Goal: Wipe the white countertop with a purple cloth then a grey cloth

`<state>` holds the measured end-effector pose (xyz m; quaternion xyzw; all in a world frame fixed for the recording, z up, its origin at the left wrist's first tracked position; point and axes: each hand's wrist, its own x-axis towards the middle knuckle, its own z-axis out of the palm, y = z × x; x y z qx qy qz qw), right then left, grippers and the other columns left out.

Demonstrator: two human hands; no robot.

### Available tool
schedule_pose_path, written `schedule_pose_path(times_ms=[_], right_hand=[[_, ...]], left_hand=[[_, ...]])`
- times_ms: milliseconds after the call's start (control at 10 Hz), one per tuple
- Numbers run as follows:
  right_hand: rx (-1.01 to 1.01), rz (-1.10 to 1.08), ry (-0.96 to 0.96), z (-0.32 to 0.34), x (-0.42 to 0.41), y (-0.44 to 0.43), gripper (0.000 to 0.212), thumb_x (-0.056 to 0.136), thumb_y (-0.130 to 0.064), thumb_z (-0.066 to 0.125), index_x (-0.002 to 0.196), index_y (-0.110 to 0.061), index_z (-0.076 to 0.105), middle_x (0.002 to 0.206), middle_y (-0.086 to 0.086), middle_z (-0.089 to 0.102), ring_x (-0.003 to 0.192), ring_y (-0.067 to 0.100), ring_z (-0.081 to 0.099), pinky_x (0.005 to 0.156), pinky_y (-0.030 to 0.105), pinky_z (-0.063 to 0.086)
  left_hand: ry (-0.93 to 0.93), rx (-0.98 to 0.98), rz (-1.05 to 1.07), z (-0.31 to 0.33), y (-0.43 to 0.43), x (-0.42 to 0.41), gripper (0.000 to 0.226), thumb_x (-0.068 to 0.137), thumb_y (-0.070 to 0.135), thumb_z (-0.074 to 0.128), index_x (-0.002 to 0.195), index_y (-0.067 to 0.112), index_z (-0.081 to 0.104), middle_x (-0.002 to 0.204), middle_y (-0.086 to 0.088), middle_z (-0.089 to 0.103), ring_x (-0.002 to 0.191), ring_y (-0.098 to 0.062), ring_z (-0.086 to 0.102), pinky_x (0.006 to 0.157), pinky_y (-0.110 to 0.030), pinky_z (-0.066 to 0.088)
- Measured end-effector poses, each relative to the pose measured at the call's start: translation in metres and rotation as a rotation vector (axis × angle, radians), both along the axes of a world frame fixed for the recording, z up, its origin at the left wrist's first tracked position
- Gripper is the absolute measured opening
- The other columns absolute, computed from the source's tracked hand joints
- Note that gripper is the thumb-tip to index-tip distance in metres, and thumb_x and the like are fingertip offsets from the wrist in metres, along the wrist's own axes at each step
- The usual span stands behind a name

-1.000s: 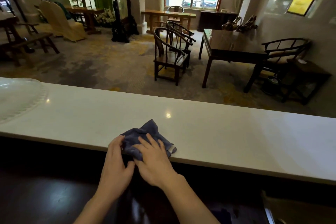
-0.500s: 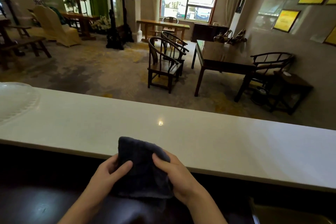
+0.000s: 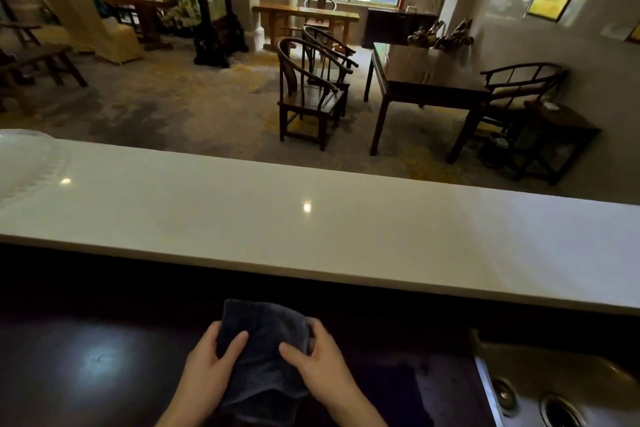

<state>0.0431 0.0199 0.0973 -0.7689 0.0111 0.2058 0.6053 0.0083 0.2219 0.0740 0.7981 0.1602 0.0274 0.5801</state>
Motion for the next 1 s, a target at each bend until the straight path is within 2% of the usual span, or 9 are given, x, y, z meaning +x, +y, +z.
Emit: schedule_pose_path(times_ms=[100, 200, 300, 400, 500, 700, 800, 900, 1000], right_hand=[[-0.057, -0.021, 0.043, -0.040, -0.016, 0.007, 0.032, 0.087, -0.023, 0.075, 0.113, -0.032, 0.059, 0.115, -0.004, 0.074, 0.108, 0.011, 0.070, 0.098, 0.042, 0.056], [-0.142, -0.019, 0.077, -0.065, -0.030, 0.015, 0.036, 0.091, -0.026, 0.071, 0.119, -0.037, 0.051, 0.119, -0.009, 0.069, 0.114, 0.014, 0.065, 0.100, 0.037, 0.054], [-0.239, -0.007, 0.088, -0.079, -0.040, 0.020, 0.046, 0.093, -0.022, 0.068, 0.130, -0.035, 0.044, 0.125, -0.002, 0.065, 0.118, 0.018, 0.061, 0.099, 0.032, 0.053], [-0.354, 0.019, 0.056, -0.086, -0.046, 0.021, 0.058, 0.093, -0.017, 0.067, 0.143, -0.026, 0.038, 0.129, 0.007, 0.064, 0.118, 0.023, 0.062, 0.095, 0.027, 0.053], [-0.440, 0.037, 0.008, -0.088, -0.048, 0.021, 0.065, 0.093, -0.015, 0.067, 0.148, -0.023, 0.034, 0.134, 0.008, 0.063, 0.120, 0.024, 0.063, 0.096, 0.029, 0.053], [-0.555, 0.093, -0.052, -0.088, -0.048, 0.019, 0.069, 0.093, -0.019, 0.069, 0.149, -0.024, 0.029, 0.143, 0.003, 0.056, 0.127, 0.021, 0.059, 0.100, 0.030, 0.050], [-0.545, 0.123, -0.032, -0.084, -0.046, 0.015, 0.071, 0.093, -0.019, 0.069, 0.151, -0.024, 0.029, 0.147, 0.003, 0.052, 0.132, 0.021, 0.055, 0.103, 0.029, 0.046], [-0.534, 0.149, -0.034, -0.084, -0.047, 0.011, 0.073, 0.093, -0.020, 0.069, 0.152, -0.023, 0.027, 0.150, 0.004, 0.050, 0.134, 0.021, 0.053, 0.105, 0.029, 0.045], [-0.550, 0.161, -0.043, -0.079, -0.045, 0.010, 0.077, 0.094, -0.026, 0.067, 0.155, -0.021, 0.022, 0.155, 0.004, 0.042, 0.141, 0.022, 0.043, 0.112, 0.031, 0.039]], left_hand=[[0.106, 0.058, 0.015, -0.035, 0.002, -0.016, 0.011, 0.084, 0.037, 0.071, 0.089, 0.043, 0.063, 0.091, 0.019, 0.075, 0.080, 0.001, 0.071, 0.066, -0.020, 0.054], [0.165, 0.127, 0.035, -0.060, 0.001, -0.028, 0.014, 0.085, 0.035, 0.069, 0.089, 0.043, 0.059, 0.085, 0.023, 0.074, 0.079, 0.007, 0.068, 0.064, -0.017, 0.052], [0.230, 0.211, 0.029, -0.076, 0.001, -0.036, 0.017, 0.086, 0.035, 0.068, 0.088, 0.041, 0.052, 0.073, 0.015, 0.071, 0.074, 0.000, 0.069, 0.061, -0.020, 0.050], [0.257, 0.303, -0.015, -0.084, -0.002, -0.040, 0.024, 0.084, 0.030, 0.070, 0.102, 0.027, 0.053, 0.088, 0.008, 0.068, 0.083, -0.015, 0.068, 0.069, -0.030, 0.050], [0.249, 0.340, -0.043, -0.088, -0.005, -0.043, 0.033, 0.083, 0.025, 0.072, 0.110, 0.018, 0.054, 0.100, -0.001, 0.066, 0.092, -0.020, 0.066, 0.075, -0.032, 0.051], [0.257, 0.485, -0.097, -0.084, -0.011, -0.045, 0.041, 0.085, 0.033, 0.066, 0.120, 0.019, 0.049, 0.108, 0.001, 0.053, 0.101, -0.021, 0.061, 0.077, -0.032, 0.049], [0.284, 0.510, -0.135, -0.079, -0.010, -0.043, 0.049, 0.085, 0.033, 0.067, 0.126, 0.017, 0.046, 0.114, -0.002, 0.052, 0.106, -0.023, 0.059, 0.083, -0.033, 0.050], [0.296, 0.530, -0.146, -0.078, -0.011, -0.043, 0.063, 0.085, 0.036, 0.067, 0.137, 0.017, 0.038, 0.126, -0.005, 0.050, 0.116, -0.023, 0.055, 0.090, -0.033, 0.051], [0.264, 0.623, -0.148, -0.072, -0.014, -0.042, 0.074, 0.085, 0.041, 0.063, 0.145, 0.018, 0.027, 0.136, -0.004, 0.044, 0.125, -0.023, 0.048, 0.092, -0.033, 0.050]])
